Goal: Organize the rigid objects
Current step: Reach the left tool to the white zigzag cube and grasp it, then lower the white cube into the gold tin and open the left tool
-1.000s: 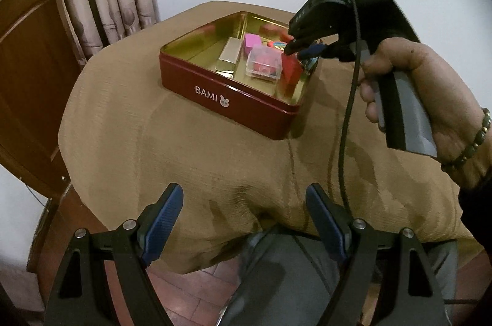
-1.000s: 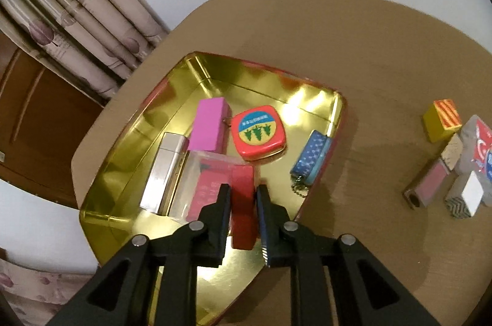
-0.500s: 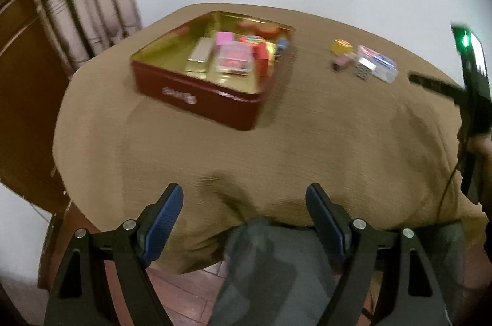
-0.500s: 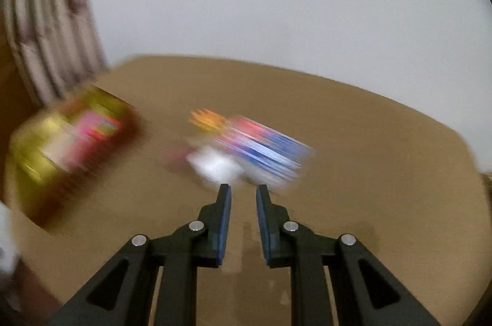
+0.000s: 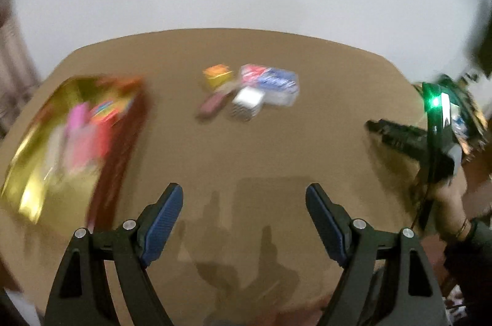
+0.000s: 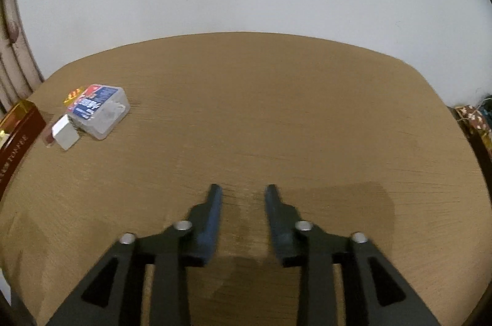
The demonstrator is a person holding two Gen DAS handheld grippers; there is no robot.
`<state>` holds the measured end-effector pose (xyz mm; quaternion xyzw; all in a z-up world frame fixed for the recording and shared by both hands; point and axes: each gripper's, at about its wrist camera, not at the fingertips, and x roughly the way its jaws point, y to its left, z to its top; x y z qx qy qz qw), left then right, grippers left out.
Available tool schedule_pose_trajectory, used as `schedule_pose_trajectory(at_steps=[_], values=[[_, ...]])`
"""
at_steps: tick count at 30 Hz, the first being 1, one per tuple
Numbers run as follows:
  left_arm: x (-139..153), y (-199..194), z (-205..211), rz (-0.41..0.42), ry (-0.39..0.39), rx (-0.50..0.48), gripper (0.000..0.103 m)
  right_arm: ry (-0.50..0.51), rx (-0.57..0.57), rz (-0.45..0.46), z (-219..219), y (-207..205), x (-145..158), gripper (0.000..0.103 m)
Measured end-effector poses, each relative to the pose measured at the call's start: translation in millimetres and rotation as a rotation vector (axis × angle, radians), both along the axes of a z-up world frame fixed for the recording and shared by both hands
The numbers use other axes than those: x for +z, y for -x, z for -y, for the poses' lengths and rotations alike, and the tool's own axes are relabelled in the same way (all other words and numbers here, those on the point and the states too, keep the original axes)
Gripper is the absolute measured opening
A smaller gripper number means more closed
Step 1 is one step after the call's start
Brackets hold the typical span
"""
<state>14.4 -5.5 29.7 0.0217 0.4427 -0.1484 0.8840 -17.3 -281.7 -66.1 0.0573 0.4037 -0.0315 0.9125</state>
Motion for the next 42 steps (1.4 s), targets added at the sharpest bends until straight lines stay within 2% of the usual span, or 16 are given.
schedule_pose_trajectory(at_steps=[3, 7, 11, 13, 15, 21, 28, 32, 35, 38, 42], values=[[-6, -37, 18, 0.020, -0.030, -0.043, 0.079, -0.033, 0.006, 0.016, 6, 2, 1, 0.040], [-17, -83, 28, -0.016, -0.001, -0.072, 0.078, -0.092, 0.003, 0.026, 12, 8, 2, 0.040], [-24, -111, 27, -0.045, 0.047, -0.076, 0.078, -0.103, 0.016, 0.026, 10, 12, 4, 0.040], [-26, -117, 28, -0.047, 0.037, -0.086, 0.075, -0.110, 0.019, 0.029, 13, 15, 5, 0.040], [-28, -119, 31, -0.045, 0.018, -0.104, 0.065, -0.122, 0.021, 0.027, 15, 15, 5, 0.040], [-38, -127, 43, -0.061, -0.040, -0.154, 0.065, -0.142, 0.029, 0.031, 25, 23, 9, 0.040], [-50, -137, 45, -0.104, -0.072, -0.178, 0.064, -0.159, 0.031, 0.030, 39, 32, 14, 0.041], [-52, -139, 50, -0.122, -0.078, -0.200, 0.050, -0.161, 0.030, 0.029, 41, 35, 15, 0.041], [-58, -142, 54, -0.142, -0.090, -0.213, 0.027, -0.166, 0.029, 0.028, 43, 37, 17, 0.041], [-59, -140, 57, -0.119, -0.098, -0.213, 0.026, -0.173, 0.027, 0.028, 45, 39, 18, 0.041], [-55, -117, 58, -0.109, -0.099, -0.185, 0.026, -0.178, 0.025, 0.026, 48, 40, 19, 0.041]])
